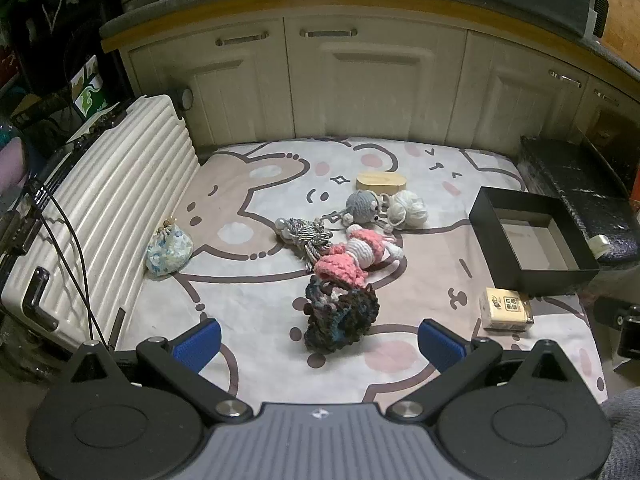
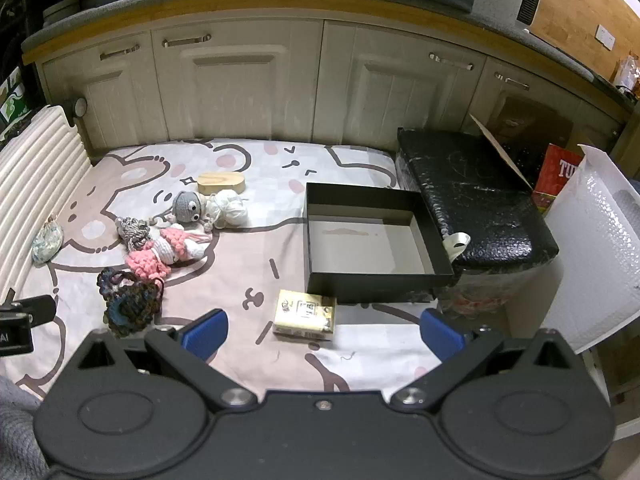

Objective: Organize objects

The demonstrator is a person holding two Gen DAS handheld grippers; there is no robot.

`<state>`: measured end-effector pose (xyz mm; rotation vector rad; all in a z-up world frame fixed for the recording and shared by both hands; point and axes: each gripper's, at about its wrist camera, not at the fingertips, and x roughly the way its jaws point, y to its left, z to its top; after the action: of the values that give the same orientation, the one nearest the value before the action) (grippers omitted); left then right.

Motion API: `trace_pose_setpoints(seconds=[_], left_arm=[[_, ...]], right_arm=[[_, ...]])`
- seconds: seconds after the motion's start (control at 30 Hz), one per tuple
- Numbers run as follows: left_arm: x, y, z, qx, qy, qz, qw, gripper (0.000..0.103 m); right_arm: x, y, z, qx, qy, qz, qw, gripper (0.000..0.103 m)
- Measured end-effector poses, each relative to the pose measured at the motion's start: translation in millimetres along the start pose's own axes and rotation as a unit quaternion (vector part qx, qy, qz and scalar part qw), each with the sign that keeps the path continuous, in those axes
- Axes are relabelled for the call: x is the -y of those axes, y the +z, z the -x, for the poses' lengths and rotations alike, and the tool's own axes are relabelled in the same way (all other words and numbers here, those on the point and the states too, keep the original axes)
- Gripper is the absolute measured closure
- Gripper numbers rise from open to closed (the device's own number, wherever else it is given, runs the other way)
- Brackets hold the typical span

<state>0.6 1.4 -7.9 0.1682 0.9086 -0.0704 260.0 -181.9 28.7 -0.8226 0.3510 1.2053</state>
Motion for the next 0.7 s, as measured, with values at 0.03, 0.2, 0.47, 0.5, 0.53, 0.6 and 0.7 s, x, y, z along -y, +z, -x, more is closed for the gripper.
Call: trace_pose_setpoints(seconds=[0.03,0.2,0.47,0.5,0.53,0.6,0.7], left_arm=[[-0.1,0.2,0.0,-0.001,-0.001,0.0,1.0,0.0],[0.3,1.3,-0.6,-0.003,-0.003,-0.002,1.0,0.0],[0.1,0.6,-0.8,-0.003,-0.005,-0.006,1.0,0.0],[0.0,-0.1,-1.0,-0.003,-0.005,-0.006,1.0,0.0],[0.0,-0.8,-1.1,-0.003,-0.006,-0.007,1.0,0.0],[0.2,-0.2,-1.1,-0.003,-0.006,-0.008,0.9999,0.0],[0.4,0.0,-1.0,-0.003,-0.007,-0.009,0.9999,0.0]], right_arm=[[0.2,0.0,0.0,0.0,-0.001,-0.001,1.0,0.0],[2.1,0.5,-1.1,-0.003,-0.005,-0.004,1.0,0.0],[2.2,0.4,-2.0,-0.007,-0.012,-0.01,1.0,0.0],[2.5,0.5,-2.1,-0.007,-0.013,-0.011,1.0,0.0],[2.3,0.5,-2.0,-0.01,-0.02,-0.017,1.0,0.0],[1.6,0.4,-1.8,-0.015,-0.032,-0.028,0.999,0.0],[3.1,0.0,-2.8,-0.016,-0.033,-0.032,0.999,0.0]])
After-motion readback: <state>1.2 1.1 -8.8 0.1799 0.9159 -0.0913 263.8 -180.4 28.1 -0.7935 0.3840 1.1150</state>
